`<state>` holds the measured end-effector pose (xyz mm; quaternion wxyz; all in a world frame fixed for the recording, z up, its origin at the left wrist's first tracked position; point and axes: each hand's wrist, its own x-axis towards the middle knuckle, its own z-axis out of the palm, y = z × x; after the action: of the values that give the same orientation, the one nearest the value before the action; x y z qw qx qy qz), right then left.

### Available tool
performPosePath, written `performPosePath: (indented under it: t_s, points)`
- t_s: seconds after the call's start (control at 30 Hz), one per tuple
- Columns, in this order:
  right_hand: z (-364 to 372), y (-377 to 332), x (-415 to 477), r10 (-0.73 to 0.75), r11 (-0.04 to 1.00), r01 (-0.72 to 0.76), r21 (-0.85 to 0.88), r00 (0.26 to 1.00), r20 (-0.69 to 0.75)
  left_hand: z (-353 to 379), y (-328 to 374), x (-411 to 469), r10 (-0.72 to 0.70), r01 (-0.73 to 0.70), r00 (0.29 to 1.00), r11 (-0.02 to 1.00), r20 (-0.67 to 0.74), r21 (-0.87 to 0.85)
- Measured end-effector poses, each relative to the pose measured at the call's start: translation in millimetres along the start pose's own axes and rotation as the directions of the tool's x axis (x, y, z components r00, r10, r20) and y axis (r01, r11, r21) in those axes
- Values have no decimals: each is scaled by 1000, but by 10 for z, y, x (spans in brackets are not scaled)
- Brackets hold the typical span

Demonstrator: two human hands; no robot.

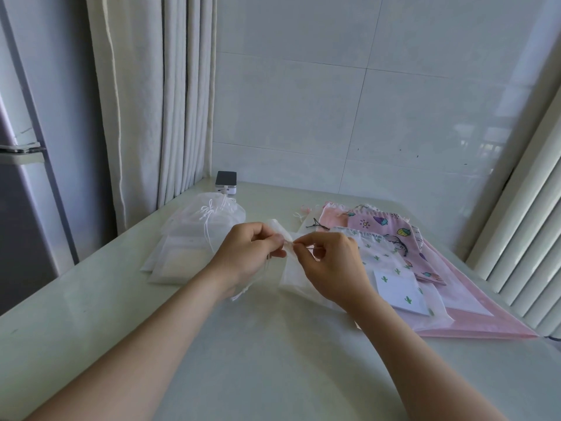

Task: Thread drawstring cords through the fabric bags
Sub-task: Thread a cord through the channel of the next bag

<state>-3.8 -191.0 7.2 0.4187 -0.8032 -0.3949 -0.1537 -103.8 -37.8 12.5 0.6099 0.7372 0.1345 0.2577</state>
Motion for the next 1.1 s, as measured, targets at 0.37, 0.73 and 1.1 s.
performPosePath:
  t_s: [0.37,0.73,1.1]
  points:
    - [-79,-70,35,270,887,-292,358,956,112,-23,84,-20,-36,33,999,997,40,71]
    - [-57,-24,9,208,938,-204,280,978,15,-33,51,-67,240,-244,970,955,43,170]
    - [55,-49,-37,68,997,-71,16,987,145,17,62,-87,251,-234,967,945,-49,229]
